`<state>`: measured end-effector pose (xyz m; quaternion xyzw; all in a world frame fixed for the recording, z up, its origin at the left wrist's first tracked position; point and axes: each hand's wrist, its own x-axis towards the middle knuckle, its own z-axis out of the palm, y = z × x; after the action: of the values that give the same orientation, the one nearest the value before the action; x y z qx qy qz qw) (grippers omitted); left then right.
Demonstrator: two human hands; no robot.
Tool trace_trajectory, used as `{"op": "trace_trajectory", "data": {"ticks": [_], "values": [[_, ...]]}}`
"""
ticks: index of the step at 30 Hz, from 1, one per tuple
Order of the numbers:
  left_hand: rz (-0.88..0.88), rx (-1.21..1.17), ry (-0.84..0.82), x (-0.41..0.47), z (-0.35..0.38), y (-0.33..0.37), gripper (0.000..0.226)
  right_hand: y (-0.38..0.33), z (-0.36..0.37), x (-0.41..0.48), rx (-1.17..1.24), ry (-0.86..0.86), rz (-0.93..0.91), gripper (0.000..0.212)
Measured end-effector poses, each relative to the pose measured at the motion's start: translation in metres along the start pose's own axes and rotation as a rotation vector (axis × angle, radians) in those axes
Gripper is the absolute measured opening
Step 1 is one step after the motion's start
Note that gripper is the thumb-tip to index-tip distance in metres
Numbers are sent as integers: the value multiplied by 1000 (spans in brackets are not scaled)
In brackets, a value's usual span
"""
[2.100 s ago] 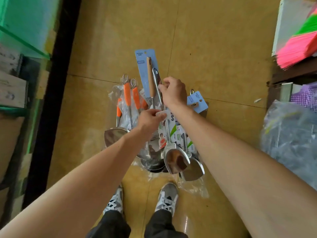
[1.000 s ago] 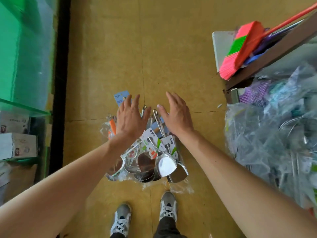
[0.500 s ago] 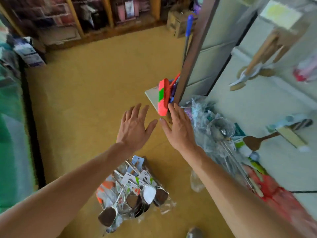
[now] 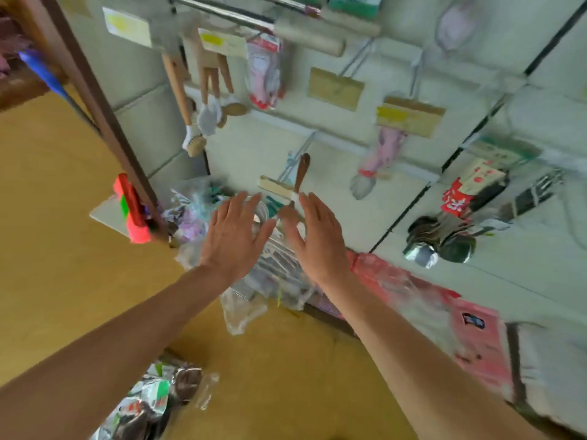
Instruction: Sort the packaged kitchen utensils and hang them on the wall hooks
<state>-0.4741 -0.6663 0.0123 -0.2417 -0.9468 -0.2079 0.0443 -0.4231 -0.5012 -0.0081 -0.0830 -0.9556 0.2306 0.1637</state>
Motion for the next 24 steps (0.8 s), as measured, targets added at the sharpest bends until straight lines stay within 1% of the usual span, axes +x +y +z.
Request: {"op": "trace_trajectory", "data": {"ticks": [2, 4, 6, 7, 10, 12, 16, 19, 22, 23, 24], "values": [[54, -35, -68, 3, 28, 52, 57, 47, -27, -21, -14, 7, 72, 70], [131, -57, -153, 5, 54, 101, 63, 93, -57, -41, -13, 34, 144, 68], [205, -94, -192, 12, 79, 146, 66, 137, -87, -58, -23, 53, 206, 64], [219, -109, -223, 15, 89, 168, 64, 158, -102, -65, -28, 62, 238, 63], [238, -145, -298, 27, 116, 230, 47, 212, -141, -81, -17, 128, 326, 62], [289, -139, -316, 38, 136, 269, 48, 247, -164, -87, -15, 174, 365, 60], [326, -162, -374, 62, 174, 342, 45, 310, -199, -92, -38, 220, 424, 54], [280, -206, -373, 82, 205, 382, 37, 350, -212, -83, -101, 253, 453, 51], [186, -251, -480, 104, 241, 406, 40, 387, -210, -70, -49, 475, 425, 42], [170, -287, -503, 110, 251, 413, 39, 398, -208, -65, -29, 511, 426, 45], [168, -332, -506, 117, 263, 418, 38, 408, -207, -59, 13, 490, 443, 51]]}}
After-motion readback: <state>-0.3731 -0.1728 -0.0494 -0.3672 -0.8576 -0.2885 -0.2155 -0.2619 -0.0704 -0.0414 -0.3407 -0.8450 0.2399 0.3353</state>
